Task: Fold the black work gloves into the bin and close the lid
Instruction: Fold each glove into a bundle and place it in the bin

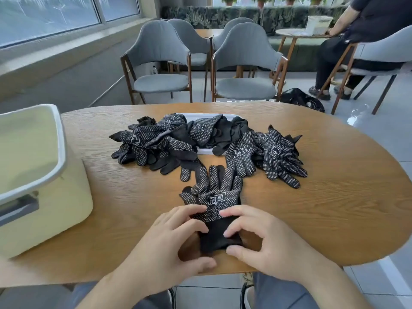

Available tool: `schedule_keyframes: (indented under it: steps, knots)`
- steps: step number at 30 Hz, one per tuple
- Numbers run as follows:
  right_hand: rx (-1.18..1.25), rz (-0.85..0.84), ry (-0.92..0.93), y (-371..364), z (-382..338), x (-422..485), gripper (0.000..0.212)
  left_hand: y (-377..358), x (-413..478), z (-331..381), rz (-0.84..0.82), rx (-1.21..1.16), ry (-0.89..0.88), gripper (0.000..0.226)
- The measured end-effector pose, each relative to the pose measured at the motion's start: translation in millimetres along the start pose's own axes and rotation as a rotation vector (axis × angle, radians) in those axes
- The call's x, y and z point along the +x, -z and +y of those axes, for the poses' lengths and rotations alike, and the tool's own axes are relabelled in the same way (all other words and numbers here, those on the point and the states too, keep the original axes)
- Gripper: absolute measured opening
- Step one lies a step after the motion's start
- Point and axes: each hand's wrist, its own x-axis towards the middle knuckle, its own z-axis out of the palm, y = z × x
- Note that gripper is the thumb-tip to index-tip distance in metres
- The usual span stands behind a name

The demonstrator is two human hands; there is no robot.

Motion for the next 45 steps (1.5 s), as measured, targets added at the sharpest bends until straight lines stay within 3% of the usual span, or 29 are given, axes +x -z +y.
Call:
schedule_keyframes:
  steps: [5,8,12,14,17,20,23,26,32,36,41,45]
  knots:
    - [-0.006,-0.006,0.001,4.7,-8.2,0.6,0.046,-2.1,12.2,-0.2,0.124,0.032,-0.002,0.019]
    - [0.07,0.084,-0.014,8.9,-17.1,9.6,0.056,6.4,28.8,5.3,0.188,-0.151,0.06,0.025]
    - [0.315,0.227,-0.047,26.6,-33.1,26.8,0.076,29.5,55.6,17.5,0.315,-0.414,0.281,0.037]
    - [0.459,0.29,-0.032,33.4,-40.5,39.2,0.081,40.3,69.5,19.9,0.356,-0.494,0.305,0.041]
    - [0.56,0.375,0.025,39.9,-47.7,54.3,0.071,54.9,86.1,24.1,0.413,-0.59,0.289,0.047]
    - [0.501,0.364,0.024,44.7,-52.0,61.0,0.06,65.2,95.2,26.7,0.457,-0.638,0.285,0.045]
    - [0.345,0.431,-0.018,46.6,-56.2,68.0,0.03,72.1,100.1,29.7,0.472,-0.707,0.284,0.039]
    - [0.381,0.514,-0.024,47.2,-59.4,75.4,0.011,73.9,100.8,29.6,0.456,-0.961,0.308,0.029]
    - [0.551,0.475,-0.046,53.5,-64.7,76.7,0.006,80.5,101.4,20.9,0.397,-1.04,0.352,0.041]
    - [0.649,0.417,-0.058,55.2,-69.2,74.0,0.008,83.8,106.0,25.3,0.441,-1.06,0.344,0.024]
    - [0.628,0.531,-0.107,52.8,-75.4,76.2,0.03,86.6,109.6,34.8,0.47,-1.022,0.297,0.014]
    - [0.596,0.634,-0.149,52.0,-74.4,78.0,0.022,82.8,106.3,33.1,0.514,-1.041,0.223,0.013]
